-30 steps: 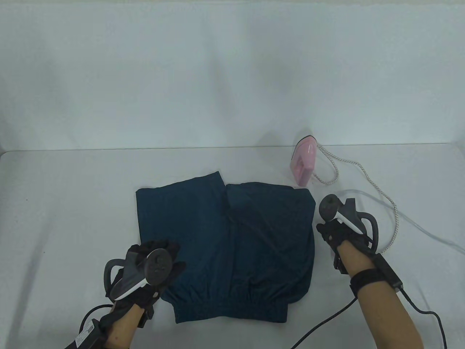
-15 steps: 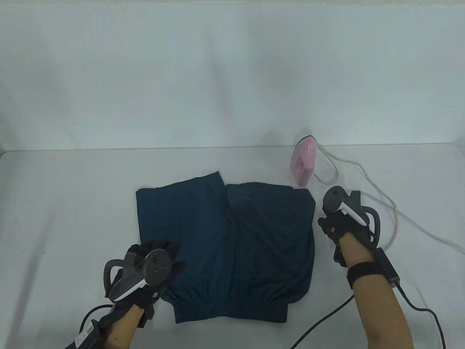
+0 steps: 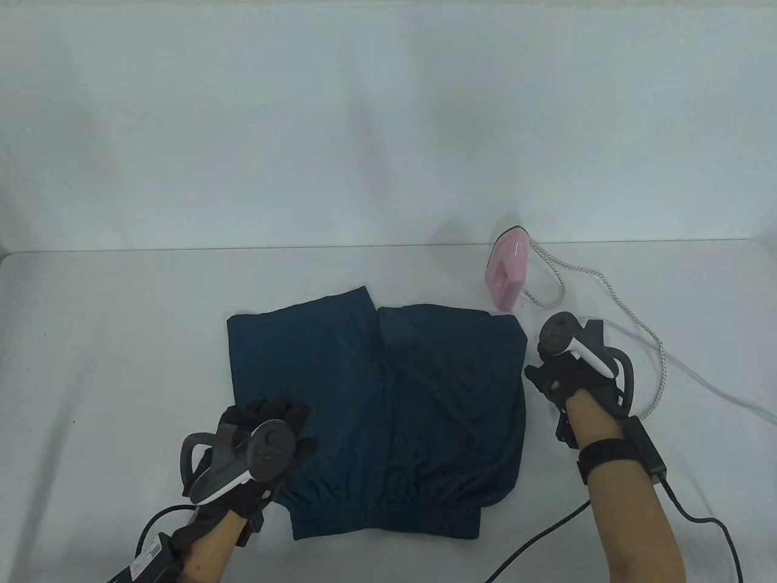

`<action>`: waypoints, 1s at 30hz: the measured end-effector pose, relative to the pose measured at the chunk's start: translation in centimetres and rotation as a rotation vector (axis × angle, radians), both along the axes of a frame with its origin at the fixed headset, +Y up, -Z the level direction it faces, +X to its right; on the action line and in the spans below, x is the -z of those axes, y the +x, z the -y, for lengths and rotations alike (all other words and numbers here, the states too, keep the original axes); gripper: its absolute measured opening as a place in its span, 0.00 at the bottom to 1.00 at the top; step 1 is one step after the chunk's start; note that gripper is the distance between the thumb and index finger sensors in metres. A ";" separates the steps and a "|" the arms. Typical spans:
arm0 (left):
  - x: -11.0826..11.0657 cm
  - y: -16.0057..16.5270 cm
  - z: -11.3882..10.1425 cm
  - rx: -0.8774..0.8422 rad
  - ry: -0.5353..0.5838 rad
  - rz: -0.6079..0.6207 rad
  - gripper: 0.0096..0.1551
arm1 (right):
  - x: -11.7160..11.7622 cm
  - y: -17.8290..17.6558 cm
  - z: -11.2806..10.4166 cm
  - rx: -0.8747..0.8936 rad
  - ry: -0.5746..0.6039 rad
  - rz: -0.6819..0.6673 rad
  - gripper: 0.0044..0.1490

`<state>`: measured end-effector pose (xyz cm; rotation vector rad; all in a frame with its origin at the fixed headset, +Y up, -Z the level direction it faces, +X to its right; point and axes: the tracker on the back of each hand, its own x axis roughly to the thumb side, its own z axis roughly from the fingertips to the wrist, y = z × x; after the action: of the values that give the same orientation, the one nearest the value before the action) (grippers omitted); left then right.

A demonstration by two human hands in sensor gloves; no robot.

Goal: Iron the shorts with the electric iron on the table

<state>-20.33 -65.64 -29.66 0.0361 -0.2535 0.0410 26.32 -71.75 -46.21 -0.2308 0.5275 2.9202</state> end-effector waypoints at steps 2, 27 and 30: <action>-0.1 0.2 -0.2 0.001 0.013 0.004 0.37 | -0.2 -0.1 -0.4 0.001 -0.006 -0.010 0.46; -2.0 4.2 -2.3 -0.108 0.257 0.011 0.38 | -15.1 -11.4 -12.5 0.068 0.490 -0.257 0.51; -2.4 4.7 -2.3 -0.091 0.267 0.023 0.39 | -16.9 -13.1 -11.3 0.056 0.558 -0.296 0.51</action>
<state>-15.68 -63.39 -27.29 0.3124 -0.2794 0.0976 13.21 -60.43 -29.27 0.2845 -0.2544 2.9148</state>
